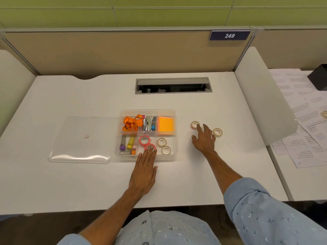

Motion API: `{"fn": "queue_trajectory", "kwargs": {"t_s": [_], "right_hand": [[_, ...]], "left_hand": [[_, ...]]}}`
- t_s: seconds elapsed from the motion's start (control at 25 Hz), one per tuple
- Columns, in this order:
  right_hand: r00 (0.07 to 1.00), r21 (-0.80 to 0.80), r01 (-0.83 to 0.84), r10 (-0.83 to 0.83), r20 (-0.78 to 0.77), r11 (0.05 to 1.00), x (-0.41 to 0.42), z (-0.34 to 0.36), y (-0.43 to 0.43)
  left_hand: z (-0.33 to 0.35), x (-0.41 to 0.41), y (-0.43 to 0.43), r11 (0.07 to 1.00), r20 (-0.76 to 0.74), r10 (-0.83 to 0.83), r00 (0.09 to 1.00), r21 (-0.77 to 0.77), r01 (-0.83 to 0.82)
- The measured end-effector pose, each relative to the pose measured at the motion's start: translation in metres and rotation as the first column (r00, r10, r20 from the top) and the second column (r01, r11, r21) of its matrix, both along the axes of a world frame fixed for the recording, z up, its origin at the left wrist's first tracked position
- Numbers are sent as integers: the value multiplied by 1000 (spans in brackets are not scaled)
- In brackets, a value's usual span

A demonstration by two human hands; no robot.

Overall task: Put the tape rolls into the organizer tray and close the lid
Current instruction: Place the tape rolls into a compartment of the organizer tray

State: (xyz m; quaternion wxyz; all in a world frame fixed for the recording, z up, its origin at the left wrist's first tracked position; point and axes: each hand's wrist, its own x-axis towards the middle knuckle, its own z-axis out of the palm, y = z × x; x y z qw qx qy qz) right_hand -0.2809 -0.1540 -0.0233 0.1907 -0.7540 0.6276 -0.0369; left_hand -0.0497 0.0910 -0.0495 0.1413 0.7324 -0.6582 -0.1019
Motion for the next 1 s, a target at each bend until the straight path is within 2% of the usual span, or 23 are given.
{"fn": "queue_trajectory", "kwargs": {"t_s": [0.12,0.36,0.52,0.72,0.88,1.0], "right_hand": [[999,17,-25,26,-25,1000,1,-6,-2],[997,-151,-51,59,48,987,-2,-15,29],[997,-160,-13,25,74,987,-1,-9,51],[956,-145,43,2,294,989,9,2,67],[902,-248,-8,114,416,969,30,28,73],[876,-266,-110,220,428,958,49,44,72]], "left_hand": [[1,0,0,1000,-8,0,1000,-3,0],[-1,1,0,1000,-4,-5,1000,-7,5],[-3,0,-2,1000,-3,-10,1000,-6,10],[-5,-3,-2,1000,-9,5,1000,-16,-5],[-7,-2,-3,1000,-4,10,1000,-18,-10],[-8,-2,-4,1000,5,11,1000,2,-11]]}}
